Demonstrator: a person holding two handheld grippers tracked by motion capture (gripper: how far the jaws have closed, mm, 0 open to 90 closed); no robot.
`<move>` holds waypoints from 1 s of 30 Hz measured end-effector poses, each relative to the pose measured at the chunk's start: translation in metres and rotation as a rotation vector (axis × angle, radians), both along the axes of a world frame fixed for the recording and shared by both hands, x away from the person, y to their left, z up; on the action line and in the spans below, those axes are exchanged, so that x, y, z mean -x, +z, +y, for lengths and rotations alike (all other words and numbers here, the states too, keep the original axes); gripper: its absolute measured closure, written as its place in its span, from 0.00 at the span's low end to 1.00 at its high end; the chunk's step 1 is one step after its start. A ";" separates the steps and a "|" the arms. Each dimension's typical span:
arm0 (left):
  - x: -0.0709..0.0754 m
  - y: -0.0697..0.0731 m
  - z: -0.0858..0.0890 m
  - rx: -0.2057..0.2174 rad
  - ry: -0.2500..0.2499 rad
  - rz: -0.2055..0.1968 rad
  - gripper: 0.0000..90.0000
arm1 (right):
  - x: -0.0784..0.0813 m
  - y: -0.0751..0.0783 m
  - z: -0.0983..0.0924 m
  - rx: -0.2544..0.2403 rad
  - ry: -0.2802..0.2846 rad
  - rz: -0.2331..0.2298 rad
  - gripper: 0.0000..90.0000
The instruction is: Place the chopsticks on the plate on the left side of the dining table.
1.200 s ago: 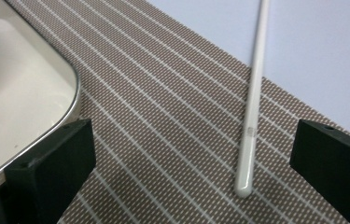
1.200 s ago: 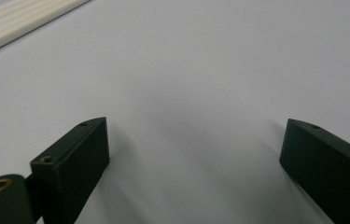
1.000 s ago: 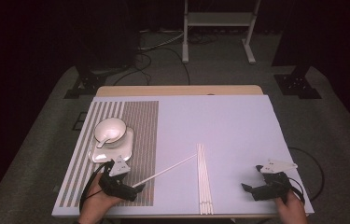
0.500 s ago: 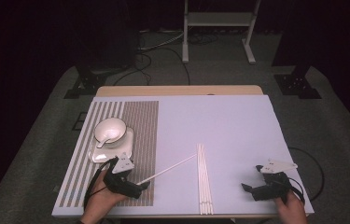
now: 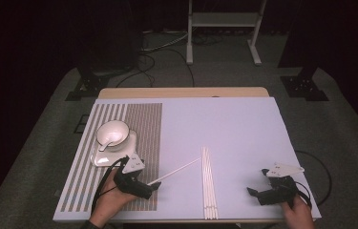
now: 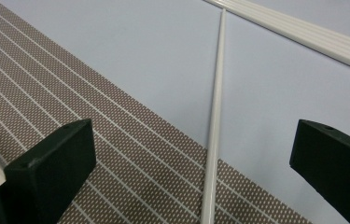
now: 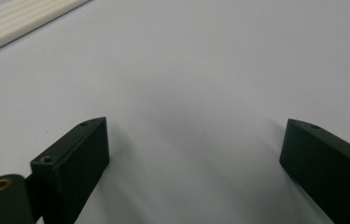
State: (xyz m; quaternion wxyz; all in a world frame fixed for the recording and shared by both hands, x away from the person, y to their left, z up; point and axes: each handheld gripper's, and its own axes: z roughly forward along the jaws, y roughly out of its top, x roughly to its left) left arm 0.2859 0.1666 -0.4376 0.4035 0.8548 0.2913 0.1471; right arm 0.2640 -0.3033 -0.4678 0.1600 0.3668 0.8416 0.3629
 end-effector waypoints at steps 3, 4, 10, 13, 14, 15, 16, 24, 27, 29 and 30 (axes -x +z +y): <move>-0.002 0.000 -0.003 -0.008 -0.002 -0.001 0.00 | 0.000 0.000 0.000 0.000 0.000 0.000 0.07; -0.002 0.000 -0.005 -0.008 -0.004 0.000 0.00 | 0.000 0.000 0.000 0.000 0.000 0.000 0.07; -0.006 0.000 -0.015 -0.011 -0.018 -0.006 0.00 | 0.000 0.000 0.000 0.000 0.000 0.000 0.07; -0.008 -0.001 -0.020 -0.016 -0.024 -0.004 0.00 | 0.000 0.000 0.000 0.000 0.000 0.000 0.07; -0.009 -0.002 -0.021 -0.016 -0.026 -0.003 0.00 | 0.000 0.000 0.000 0.000 0.000 0.000 0.07; -0.010 -0.003 -0.022 -0.020 -0.027 -0.002 0.00 | 0.000 0.000 0.000 0.000 0.000 0.000 0.07; -0.011 -0.003 -0.023 -0.020 -0.025 -0.002 0.00 | 0.000 0.000 0.000 0.000 0.000 0.000 0.07; -0.017 -0.010 -0.027 -0.032 -0.033 -0.010 0.04 | 0.000 0.000 0.000 0.000 0.000 0.000 0.07; -0.019 -0.013 -0.027 -0.046 -0.033 -0.005 0.05 | 0.000 0.000 0.000 0.000 0.000 0.000 0.07; -0.019 -0.015 -0.027 -0.048 -0.027 0.000 0.07 | 0.000 0.000 0.000 0.000 0.000 0.000 0.07; -0.020 -0.016 -0.026 -0.047 -0.027 0.001 0.08 | 0.000 0.000 0.000 0.000 0.000 0.000 0.07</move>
